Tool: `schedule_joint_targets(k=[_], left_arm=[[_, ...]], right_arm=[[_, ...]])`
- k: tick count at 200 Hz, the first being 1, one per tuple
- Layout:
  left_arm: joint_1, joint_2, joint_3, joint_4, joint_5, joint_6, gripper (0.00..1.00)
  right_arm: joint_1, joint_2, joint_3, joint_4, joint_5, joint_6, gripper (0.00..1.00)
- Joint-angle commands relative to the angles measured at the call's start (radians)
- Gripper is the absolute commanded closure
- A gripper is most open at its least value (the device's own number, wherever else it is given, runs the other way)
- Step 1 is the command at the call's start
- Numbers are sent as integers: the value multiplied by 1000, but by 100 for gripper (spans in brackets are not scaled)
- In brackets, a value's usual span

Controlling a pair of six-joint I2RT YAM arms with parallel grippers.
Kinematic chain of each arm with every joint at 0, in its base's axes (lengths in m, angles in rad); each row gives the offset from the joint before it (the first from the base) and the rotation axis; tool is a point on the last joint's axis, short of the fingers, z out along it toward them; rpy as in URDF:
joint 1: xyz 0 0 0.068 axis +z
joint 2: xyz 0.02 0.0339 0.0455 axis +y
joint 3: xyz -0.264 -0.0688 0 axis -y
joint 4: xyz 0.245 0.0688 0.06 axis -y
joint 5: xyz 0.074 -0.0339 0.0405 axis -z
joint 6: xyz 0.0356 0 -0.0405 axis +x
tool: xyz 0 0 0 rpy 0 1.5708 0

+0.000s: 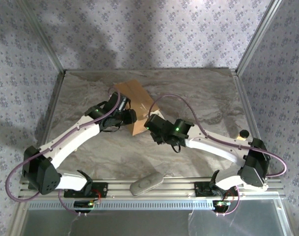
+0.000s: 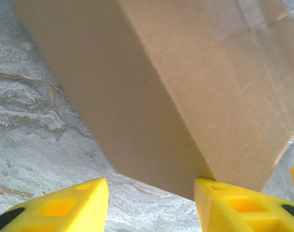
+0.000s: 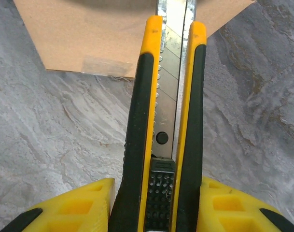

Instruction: Unpack the express box

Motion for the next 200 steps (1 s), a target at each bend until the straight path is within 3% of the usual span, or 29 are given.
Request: schedule_joint_targets(k=[1, 88, 123, 157, 200], left_arm=[[-28, -49, 45, 126, 61, 20, 48], [-27, -92, -8, 93, 60, 4, 48], [-18, -71, 61, 48, 19, 57, 47], [51, 2, 136, 9, -5, 118, 47], [171, 88, 126, 117, 15, 162, 48]], right_arm=[[21, -25, -32, 90, -196, -142, 100], [1, -34, -30, 92, -179, -178, 100], [-2, -36, -24, 83, -166, -190, 100], [-5, -40, -15, 64, -136, -187, 100], [-6, -39, -5, 26, -110, -176, 100]])
